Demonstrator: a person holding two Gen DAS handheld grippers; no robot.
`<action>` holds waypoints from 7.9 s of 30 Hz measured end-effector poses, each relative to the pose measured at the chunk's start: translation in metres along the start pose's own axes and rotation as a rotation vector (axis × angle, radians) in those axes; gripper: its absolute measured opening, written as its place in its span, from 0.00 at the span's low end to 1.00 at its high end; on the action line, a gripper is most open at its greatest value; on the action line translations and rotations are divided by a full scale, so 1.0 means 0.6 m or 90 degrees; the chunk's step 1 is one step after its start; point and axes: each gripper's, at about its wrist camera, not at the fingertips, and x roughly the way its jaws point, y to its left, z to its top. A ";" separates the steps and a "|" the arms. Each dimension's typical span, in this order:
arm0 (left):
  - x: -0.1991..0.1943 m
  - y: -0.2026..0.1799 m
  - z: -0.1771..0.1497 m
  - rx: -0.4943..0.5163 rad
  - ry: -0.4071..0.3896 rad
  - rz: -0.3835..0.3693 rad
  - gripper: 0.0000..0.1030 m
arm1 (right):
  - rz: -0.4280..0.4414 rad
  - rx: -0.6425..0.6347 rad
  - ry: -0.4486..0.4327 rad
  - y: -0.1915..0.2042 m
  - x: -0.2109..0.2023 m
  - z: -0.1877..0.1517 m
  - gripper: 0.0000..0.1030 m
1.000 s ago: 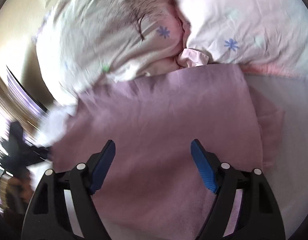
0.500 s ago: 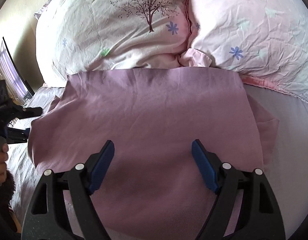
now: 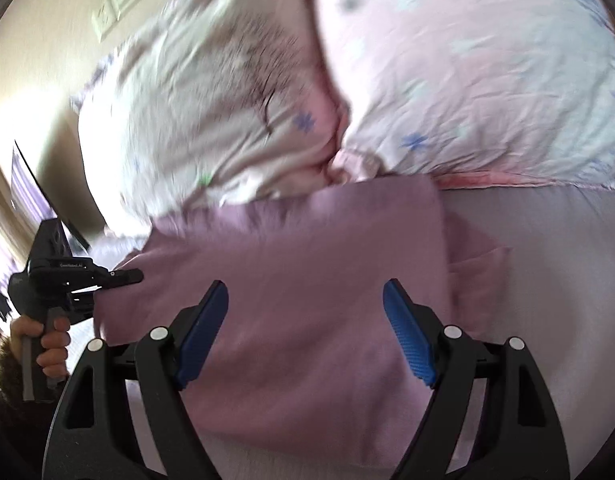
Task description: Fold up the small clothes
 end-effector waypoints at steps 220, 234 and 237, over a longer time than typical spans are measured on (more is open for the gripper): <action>0.045 -0.108 -0.315 0.418 -0.048 0.404 0.99 | -0.213 -0.109 0.147 0.110 -0.041 -0.237 0.98; 0.045 -0.106 -0.312 0.421 -0.046 0.402 0.99 | -0.214 -0.109 0.147 0.109 -0.040 -0.237 0.98; 0.045 -0.107 -0.311 0.421 -0.045 0.402 0.99 | -0.214 -0.109 0.147 0.109 -0.040 -0.237 0.98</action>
